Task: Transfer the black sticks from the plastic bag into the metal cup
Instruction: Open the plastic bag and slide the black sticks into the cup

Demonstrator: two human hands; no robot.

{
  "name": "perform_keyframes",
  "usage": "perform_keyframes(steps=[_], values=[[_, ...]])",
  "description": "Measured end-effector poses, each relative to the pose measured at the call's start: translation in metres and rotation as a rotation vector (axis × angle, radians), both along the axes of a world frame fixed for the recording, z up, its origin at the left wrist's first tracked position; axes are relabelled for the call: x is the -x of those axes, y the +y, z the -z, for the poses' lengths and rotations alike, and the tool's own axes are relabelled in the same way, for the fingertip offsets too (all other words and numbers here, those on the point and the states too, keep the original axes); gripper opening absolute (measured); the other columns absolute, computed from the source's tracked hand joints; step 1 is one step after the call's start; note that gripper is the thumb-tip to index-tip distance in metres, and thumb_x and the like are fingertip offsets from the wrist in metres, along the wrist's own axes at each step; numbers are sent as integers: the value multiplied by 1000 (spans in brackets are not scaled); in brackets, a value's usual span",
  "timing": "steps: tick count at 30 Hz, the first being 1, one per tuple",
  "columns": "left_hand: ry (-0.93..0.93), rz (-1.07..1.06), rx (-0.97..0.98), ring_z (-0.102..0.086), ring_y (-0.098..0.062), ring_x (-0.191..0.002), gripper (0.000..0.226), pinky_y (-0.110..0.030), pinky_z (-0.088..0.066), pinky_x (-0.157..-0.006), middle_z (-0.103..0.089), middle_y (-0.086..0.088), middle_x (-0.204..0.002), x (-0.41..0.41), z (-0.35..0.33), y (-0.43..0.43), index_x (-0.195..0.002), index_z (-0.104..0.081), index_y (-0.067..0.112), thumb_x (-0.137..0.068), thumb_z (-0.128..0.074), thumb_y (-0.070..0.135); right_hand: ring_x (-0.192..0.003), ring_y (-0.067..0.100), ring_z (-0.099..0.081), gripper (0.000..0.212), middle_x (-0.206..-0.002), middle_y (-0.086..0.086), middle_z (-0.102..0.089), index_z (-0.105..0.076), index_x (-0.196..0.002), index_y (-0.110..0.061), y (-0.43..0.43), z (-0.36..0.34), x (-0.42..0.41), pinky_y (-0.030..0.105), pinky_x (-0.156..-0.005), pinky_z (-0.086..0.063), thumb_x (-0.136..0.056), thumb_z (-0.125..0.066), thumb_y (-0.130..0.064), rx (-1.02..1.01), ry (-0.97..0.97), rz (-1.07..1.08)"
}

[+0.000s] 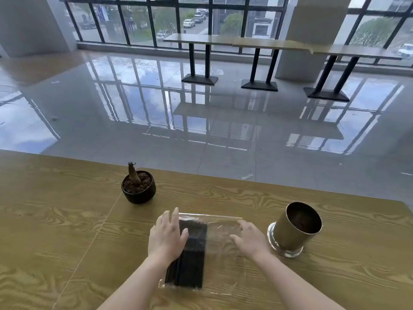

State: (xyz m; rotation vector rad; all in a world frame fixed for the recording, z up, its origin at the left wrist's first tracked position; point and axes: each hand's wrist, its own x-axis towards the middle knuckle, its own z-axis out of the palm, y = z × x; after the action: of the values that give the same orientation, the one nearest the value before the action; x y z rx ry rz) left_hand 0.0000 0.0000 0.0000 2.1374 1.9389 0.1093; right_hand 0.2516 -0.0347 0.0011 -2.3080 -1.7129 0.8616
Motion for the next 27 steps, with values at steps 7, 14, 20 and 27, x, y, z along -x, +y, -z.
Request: perform_keyframes(steps=[7,14,20,27], values=[[-180,-379,332,-45,-31,-124,60,-39,-43,-100,-49,-13,-134,12,43,-20,-139,-43,12,-92,-52,49,-126,27,-57,53,-136,9,-59,-52,-136,-12,-6,25,-6,33,-99,-45,-92,-65,-40,169,82,239],[-269,-496,397,-59,-29,-112,52,-38,-50,-91,-60,-9,-120,6,52,-24,-120,-54,12,-84,-68,48,-119,27,-60,66,-129,9,-63,-44,-146,-6,-7,44,-2,36,-103,-45,-91,-71,-29,165,379,515],[-401,-586,423,-68,-23,-79,19,-36,-56,-75,-71,-4,-83,0,49,-24,-89,-65,10,-84,-74,25,-97,26,-68,18,-101,8,-73,-69,-101,-9,-4,52,2,40,-92,-53,-88,-73,-21,134,486,604],[-711,-606,402,-56,-18,-66,14,-32,-46,-63,-64,-5,-75,-1,44,-25,-80,-61,7,-84,-72,15,-62,24,-53,8,-70,7,-63,-61,-76,-10,-8,56,-6,34,-61,-42,-83,-64,-8,74,540,650]])
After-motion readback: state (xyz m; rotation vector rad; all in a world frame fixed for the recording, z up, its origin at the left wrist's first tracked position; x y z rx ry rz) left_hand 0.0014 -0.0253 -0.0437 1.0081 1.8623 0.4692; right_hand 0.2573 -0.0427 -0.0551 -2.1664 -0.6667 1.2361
